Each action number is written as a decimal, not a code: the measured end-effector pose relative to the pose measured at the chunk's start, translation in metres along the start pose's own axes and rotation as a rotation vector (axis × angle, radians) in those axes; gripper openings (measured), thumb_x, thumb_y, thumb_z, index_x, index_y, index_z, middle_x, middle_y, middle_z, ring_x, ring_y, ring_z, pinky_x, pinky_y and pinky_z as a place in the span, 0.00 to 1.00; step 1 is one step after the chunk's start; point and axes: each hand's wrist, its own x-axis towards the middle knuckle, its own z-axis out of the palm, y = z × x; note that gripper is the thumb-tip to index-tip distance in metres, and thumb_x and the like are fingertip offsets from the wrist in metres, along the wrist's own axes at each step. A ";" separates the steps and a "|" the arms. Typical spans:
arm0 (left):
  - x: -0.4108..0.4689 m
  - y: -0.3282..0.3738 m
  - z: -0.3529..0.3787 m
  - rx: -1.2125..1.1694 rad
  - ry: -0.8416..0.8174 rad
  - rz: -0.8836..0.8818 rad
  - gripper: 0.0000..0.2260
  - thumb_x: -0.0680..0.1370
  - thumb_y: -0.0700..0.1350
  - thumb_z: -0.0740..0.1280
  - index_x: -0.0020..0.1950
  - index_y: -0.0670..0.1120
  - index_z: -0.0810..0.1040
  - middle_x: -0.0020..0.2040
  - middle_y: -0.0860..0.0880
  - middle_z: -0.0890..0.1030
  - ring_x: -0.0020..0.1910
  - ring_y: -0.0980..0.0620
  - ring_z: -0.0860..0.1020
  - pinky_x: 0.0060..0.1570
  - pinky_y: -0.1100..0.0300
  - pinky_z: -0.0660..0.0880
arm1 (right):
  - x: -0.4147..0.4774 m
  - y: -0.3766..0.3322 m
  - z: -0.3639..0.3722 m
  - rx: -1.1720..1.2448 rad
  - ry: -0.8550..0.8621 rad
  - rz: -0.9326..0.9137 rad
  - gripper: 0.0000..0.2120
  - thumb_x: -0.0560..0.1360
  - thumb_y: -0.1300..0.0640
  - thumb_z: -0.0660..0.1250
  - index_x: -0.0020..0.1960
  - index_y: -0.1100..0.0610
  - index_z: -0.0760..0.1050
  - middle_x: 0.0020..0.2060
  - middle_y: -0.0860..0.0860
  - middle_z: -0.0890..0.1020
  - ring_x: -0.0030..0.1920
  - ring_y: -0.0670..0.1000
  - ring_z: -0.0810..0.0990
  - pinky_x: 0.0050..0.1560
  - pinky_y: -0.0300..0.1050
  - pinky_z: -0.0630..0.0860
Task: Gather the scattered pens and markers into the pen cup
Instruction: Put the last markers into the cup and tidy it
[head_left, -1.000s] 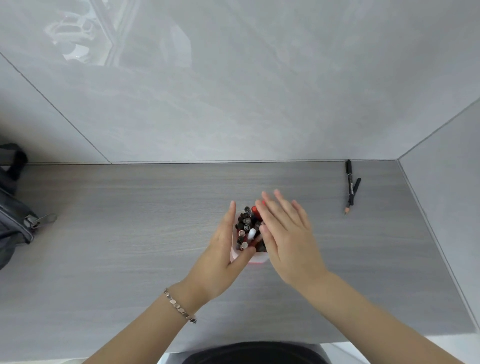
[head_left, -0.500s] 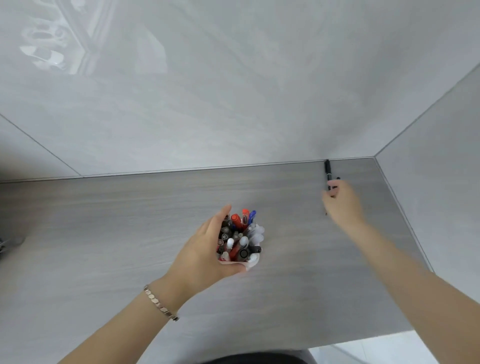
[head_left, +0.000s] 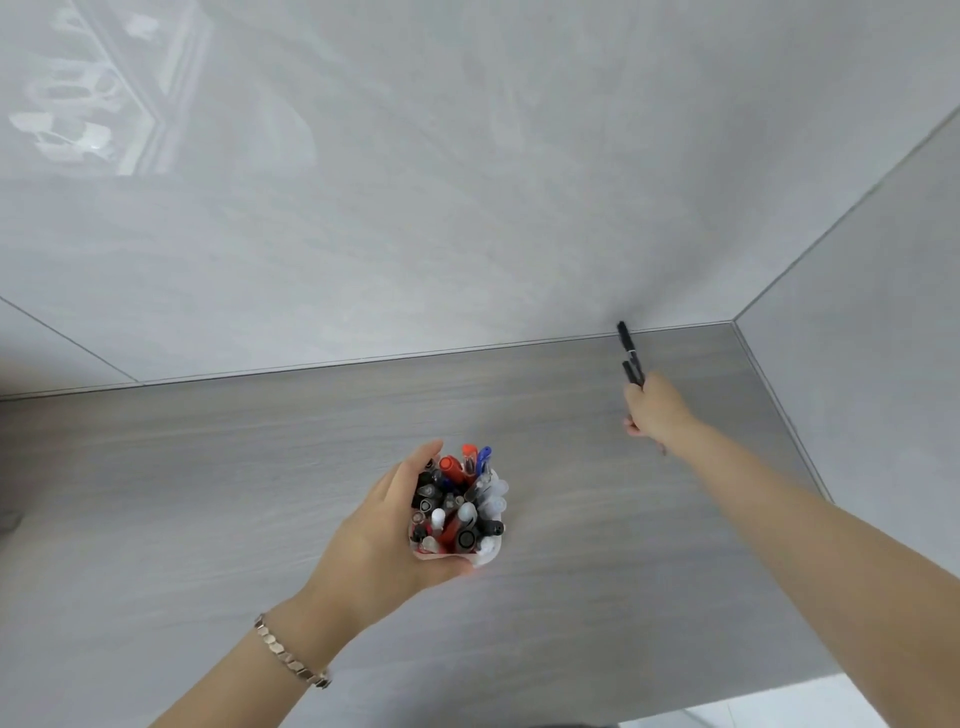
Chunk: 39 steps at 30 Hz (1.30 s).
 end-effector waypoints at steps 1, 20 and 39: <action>-0.001 0.000 -0.001 0.007 -0.011 0.011 0.44 0.49 0.72 0.69 0.59 0.73 0.50 0.58 0.74 0.61 0.63 0.64 0.66 0.60 0.65 0.66 | -0.019 -0.006 0.000 0.131 -0.076 -0.018 0.07 0.79 0.62 0.51 0.52 0.61 0.66 0.32 0.55 0.72 0.28 0.53 0.73 0.19 0.38 0.70; -0.015 0.020 -0.009 0.172 0.421 0.681 0.10 0.73 0.42 0.67 0.53 0.47 0.75 0.52 0.54 0.75 0.46 0.57 0.77 0.46 0.63 0.76 | -0.205 -0.057 0.042 1.246 -0.559 0.149 0.12 0.80 0.63 0.53 0.40 0.59 0.71 0.32 0.54 0.85 0.39 0.53 0.83 0.45 0.46 0.78; -0.052 0.004 -0.041 -0.055 0.321 0.227 0.04 0.74 0.41 0.65 0.47 0.48 0.76 0.47 0.65 0.77 0.46 0.64 0.78 0.47 0.78 0.71 | -0.199 0.006 0.021 0.338 -0.197 -0.269 0.15 0.80 0.60 0.55 0.38 0.60 0.74 0.22 0.43 0.61 0.21 0.42 0.57 0.22 0.34 0.55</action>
